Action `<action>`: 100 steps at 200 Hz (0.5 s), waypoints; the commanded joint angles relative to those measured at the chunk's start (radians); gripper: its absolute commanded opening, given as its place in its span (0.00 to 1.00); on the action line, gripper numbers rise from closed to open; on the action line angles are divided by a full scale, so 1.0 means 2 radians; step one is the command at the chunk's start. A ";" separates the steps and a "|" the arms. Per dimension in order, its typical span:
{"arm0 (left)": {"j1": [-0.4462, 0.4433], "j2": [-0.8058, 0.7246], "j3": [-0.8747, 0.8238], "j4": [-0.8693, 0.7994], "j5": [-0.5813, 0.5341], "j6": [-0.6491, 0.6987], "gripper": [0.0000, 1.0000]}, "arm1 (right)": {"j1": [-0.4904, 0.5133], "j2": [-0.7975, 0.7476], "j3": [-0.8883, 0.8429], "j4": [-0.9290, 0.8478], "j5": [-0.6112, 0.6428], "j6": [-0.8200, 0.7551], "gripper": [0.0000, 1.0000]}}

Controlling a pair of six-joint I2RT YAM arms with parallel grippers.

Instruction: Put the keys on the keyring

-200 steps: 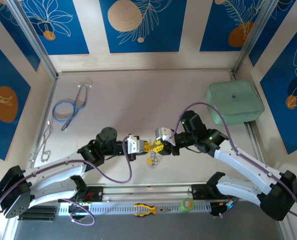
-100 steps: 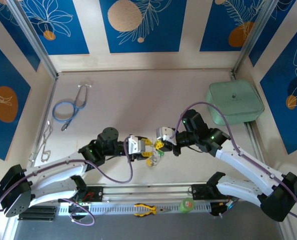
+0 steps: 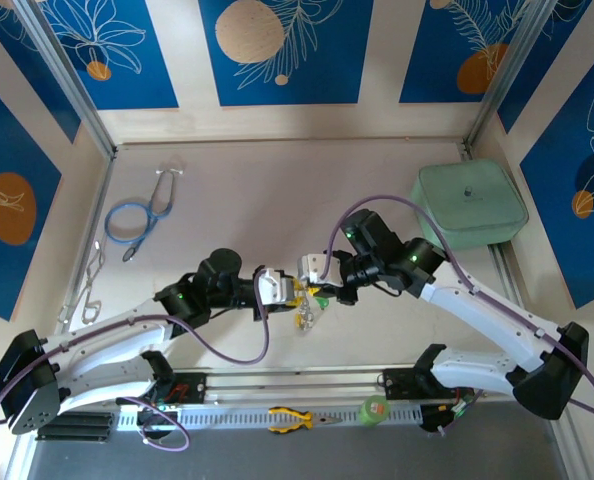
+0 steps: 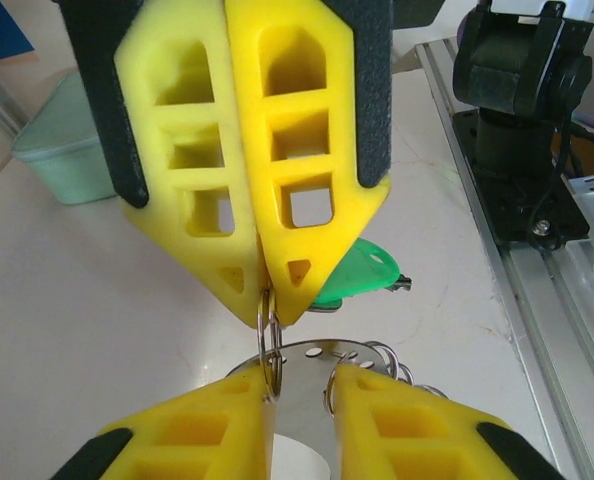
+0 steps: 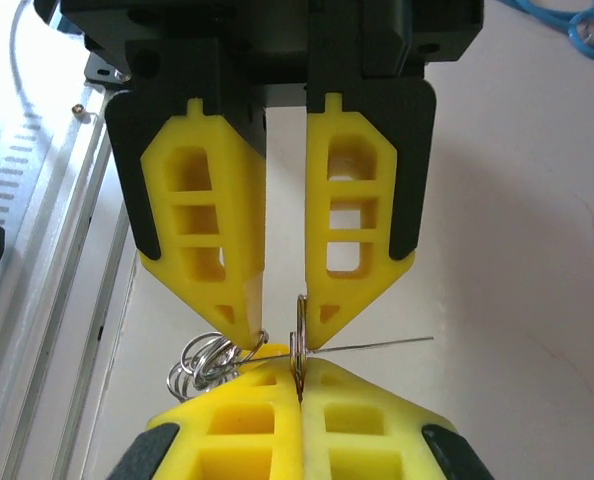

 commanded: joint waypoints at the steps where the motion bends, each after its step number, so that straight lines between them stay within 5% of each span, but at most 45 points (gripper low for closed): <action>1: 0.000 -0.002 0.016 0.000 0.011 0.003 0.23 | 0.006 0.008 0.023 -0.023 0.011 -0.014 0.00; 32: 0.001 -0.007 0.009 0.014 0.008 -0.005 0.21 | 0.009 0.010 0.022 -0.018 0.000 -0.013 0.00; 100: 0.001 -0.003 0.003 0.047 0.004 -0.019 0.00 | 0.009 0.002 0.007 0.001 -0.021 0.003 0.00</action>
